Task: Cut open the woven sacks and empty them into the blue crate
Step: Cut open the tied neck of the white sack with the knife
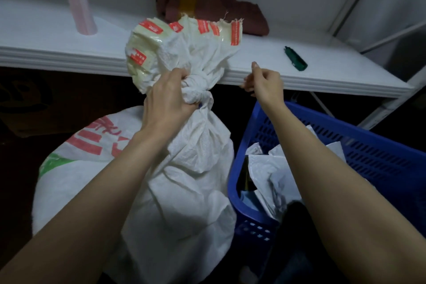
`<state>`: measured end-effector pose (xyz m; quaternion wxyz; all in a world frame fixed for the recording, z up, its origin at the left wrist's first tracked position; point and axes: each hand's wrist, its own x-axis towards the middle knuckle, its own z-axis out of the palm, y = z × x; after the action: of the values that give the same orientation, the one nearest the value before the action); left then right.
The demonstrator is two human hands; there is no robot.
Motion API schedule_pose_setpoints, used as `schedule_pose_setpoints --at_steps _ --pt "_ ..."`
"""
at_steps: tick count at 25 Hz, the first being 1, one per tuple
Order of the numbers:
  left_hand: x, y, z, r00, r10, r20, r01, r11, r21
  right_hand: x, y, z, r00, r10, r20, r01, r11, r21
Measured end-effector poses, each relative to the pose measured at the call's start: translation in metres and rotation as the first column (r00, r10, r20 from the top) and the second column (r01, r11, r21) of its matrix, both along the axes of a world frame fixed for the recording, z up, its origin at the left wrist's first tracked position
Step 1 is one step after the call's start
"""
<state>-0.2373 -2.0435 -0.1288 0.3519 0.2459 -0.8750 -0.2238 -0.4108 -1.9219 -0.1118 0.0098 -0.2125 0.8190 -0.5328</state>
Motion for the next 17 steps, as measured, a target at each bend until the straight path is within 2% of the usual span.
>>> schedule_pose_setpoints --at_steps 3,5,7,9,11,13,17 --pt "-0.012 0.012 -0.004 0.999 0.028 0.042 -0.029 0.999 0.027 -0.043 0.010 0.002 0.955 -0.189 -0.227 0.199 0.980 0.022" --pt "-0.018 0.015 -0.006 0.997 0.041 0.058 -0.043 0.998 0.038 -0.071 0.011 0.008 0.893 -0.228 -0.389 0.272 0.960 0.062" --pt "-0.023 0.014 -0.006 0.997 0.044 0.067 -0.047 0.998 0.037 -0.103 0.008 0.012 0.849 -0.195 -0.491 0.349 0.905 0.243" --pt "-0.028 0.012 -0.007 0.996 0.040 0.075 -0.043 0.998 0.036 -0.135 0.009 0.009 0.866 -0.144 -0.480 0.402 0.772 0.493" --pt "-0.030 0.011 -0.009 0.996 0.029 0.081 -0.031 0.999 0.026 -0.156 0.014 0.004 0.903 -0.164 -0.396 0.394 0.682 0.616" --pt "-0.031 0.010 -0.009 0.997 0.019 0.077 -0.020 1.000 0.006 -0.167 0.016 0.002 0.920 -0.200 -0.337 0.381 0.665 0.643" --pt "-0.027 0.004 -0.008 0.996 0.006 0.093 -0.006 1.000 0.004 -0.161 0.021 0.011 0.857 -0.180 -0.482 0.467 0.665 0.582"
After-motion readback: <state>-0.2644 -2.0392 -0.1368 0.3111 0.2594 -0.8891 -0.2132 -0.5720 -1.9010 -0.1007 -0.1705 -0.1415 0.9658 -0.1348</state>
